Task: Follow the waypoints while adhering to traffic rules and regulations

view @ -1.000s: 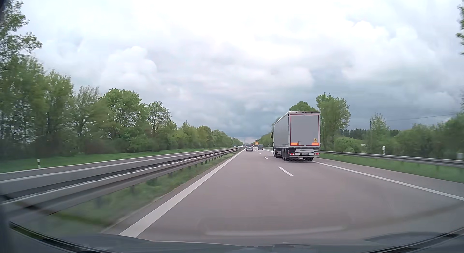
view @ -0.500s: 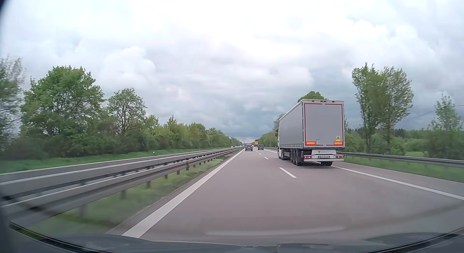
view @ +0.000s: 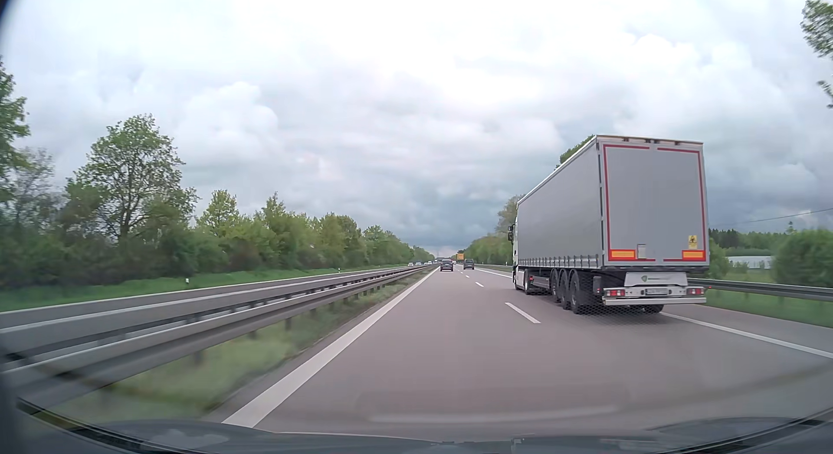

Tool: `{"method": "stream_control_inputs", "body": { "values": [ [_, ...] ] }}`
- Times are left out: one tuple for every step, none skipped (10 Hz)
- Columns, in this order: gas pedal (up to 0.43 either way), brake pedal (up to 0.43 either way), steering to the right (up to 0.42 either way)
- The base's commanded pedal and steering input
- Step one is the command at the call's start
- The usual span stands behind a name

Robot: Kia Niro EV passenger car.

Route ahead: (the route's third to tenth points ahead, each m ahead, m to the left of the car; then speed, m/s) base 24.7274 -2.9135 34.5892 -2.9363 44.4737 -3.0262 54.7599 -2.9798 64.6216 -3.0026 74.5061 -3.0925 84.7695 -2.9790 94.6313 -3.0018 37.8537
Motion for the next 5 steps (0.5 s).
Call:
{"method": "stream_control_inputs", "body": {
  "values": [
    [0.449,0.012,-0.002],
    [0.449,0.012,-0.001],
    [0.449,0.012,-0.001],
    [0.449,0.012,-0.001],
    [0.429,0.012,-0.001]
  ]
}}
